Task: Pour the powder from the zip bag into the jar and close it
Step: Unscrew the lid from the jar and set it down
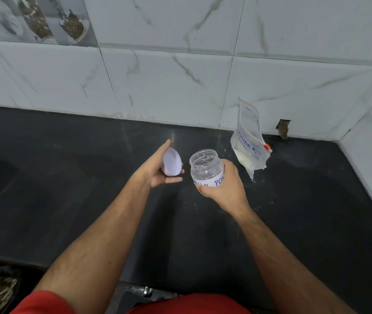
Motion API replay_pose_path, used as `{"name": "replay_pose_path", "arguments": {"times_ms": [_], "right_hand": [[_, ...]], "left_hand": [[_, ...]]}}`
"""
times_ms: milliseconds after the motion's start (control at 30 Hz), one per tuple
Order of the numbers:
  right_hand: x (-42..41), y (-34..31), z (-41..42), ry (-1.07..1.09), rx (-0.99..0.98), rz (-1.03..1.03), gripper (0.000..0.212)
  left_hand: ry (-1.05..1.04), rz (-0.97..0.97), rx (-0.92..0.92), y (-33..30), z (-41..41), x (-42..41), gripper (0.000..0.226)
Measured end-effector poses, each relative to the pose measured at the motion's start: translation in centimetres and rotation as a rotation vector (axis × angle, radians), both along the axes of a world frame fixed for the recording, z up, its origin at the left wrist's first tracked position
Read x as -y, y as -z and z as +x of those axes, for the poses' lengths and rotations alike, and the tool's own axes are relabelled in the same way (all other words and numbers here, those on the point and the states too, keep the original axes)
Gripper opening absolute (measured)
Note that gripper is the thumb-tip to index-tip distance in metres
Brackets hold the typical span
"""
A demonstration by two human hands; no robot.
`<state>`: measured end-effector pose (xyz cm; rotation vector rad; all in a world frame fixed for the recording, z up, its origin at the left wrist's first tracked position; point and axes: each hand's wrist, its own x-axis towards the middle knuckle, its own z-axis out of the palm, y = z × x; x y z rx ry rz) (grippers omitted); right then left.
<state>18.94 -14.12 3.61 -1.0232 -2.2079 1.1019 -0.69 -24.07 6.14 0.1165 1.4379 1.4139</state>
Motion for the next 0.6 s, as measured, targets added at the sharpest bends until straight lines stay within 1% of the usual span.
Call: {"name": "replay_pose_path", "arguments": {"times_ms": [33, 67, 133, 200, 300, 433, 500, 600], "right_hand": [[0.1, 0.0, -0.1, -0.002, -0.005, -0.008, 0.084], [0.2, 0.0, -0.1, -0.005, -0.008, -0.016, 0.085], [0.5, 0.1, -0.3, -0.017, -0.002, -0.028, 0.084], [0.8, 0.2, -0.4, -0.039, 0.013, -0.037, 0.082], [1.2, 0.3, -0.5, -0.065, 0.036, -0.052, 0.082], [1.6, 0.3, -0.6, -0.081, 0.045, -0.070, 0.079], [1.7, 0.3, -0.6, -0.081, 0.048, -0.077, 0.078], [1.9, 0.4, -0.6, -0.073, 0.047, -0.074, 0.077]], "left_hand": [[-0.009, -0.003, 0.016, 1.0, -0.5, 0.7, 0.052], [-0.018, -0.009, 0.013, 2.0, -0.9, 1.3, 0.047], [-0.055, -0.046, -0.039, 3.8, -1.8, 2.3, 0.038], [-0.094, -0.110, -0.119, 5.4, -2.6, 3.1, 0.034], [-0.115, -0.234, -0.255, 6.9, -3.3, 3.9, 0.010], [-0.166, -0.378, -0.490, 9.2, -4.4, 4.7, 0.011], [-0.175, -0.441, -0.595, 10.0, -4.6, 5.1, 0.018], [-0.072, -0.520, -0.807, 10.1, -4.2, 5.4, 0.031]]}}
